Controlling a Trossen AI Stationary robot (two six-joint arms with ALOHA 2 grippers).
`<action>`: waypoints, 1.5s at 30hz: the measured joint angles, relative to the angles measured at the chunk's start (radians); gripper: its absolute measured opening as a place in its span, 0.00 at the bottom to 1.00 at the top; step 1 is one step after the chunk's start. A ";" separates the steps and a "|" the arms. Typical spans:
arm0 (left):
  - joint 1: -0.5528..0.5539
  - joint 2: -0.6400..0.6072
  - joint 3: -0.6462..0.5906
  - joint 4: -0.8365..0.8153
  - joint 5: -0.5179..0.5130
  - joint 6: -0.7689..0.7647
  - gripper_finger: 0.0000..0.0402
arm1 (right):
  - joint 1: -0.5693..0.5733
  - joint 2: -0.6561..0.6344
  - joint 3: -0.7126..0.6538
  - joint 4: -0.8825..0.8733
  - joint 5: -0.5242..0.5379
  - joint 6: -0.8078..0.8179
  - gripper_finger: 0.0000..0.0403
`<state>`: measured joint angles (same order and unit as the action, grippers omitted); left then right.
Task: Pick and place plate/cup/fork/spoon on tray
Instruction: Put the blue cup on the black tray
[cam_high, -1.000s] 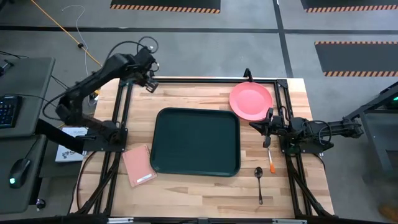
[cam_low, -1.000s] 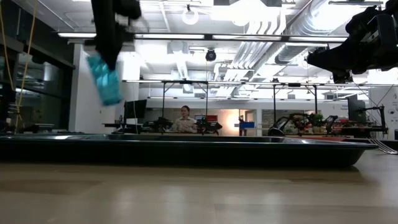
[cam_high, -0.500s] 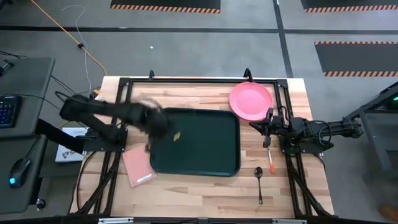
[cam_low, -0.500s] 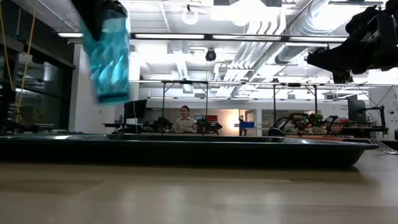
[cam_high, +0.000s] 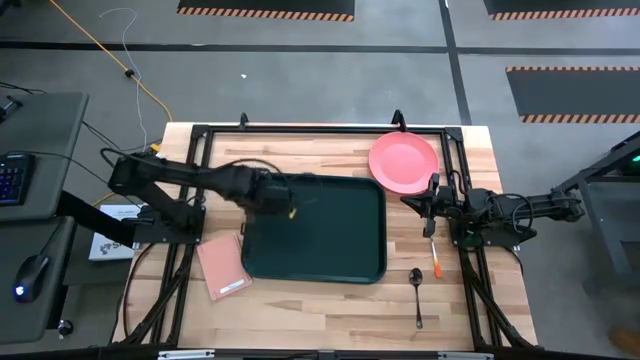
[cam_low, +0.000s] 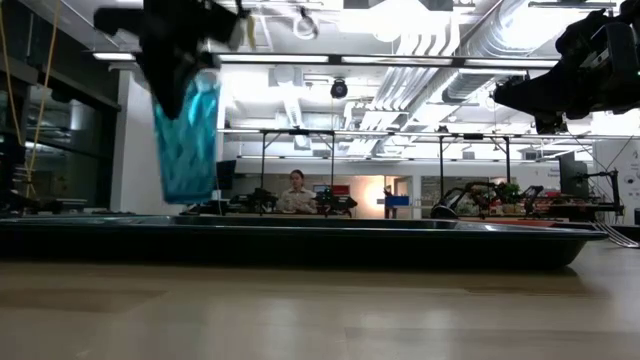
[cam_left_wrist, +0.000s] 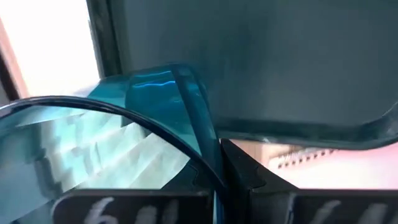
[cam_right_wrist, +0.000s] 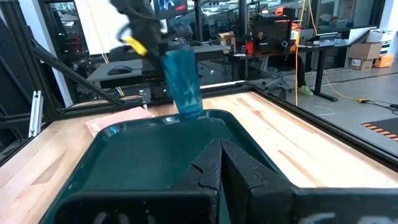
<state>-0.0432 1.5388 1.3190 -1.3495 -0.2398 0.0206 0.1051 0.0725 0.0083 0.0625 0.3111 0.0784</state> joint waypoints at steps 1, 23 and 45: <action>0.025 -0.009 -0.023 0.014 0.007 0.008 0.00 | 0.000 0.000 0.000 0.000 0.000 0.000 0.00; 0.174 -0.082 -0.191 0.235 0.098 0.115 0.05 | 0.000 0.000 0.000 0.001 0.000 0.000 0.00; 0.174 -0.082 -0.191 0.256 0.069 0.096 0.27 | 0.000 0.000 0.000 0.001 0.000 0.000 0.00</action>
<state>0.1307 1.4567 1.1282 -1.0939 -0.1707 0.1161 0.1051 0.0727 0.0086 0.0631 0.3111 0.0784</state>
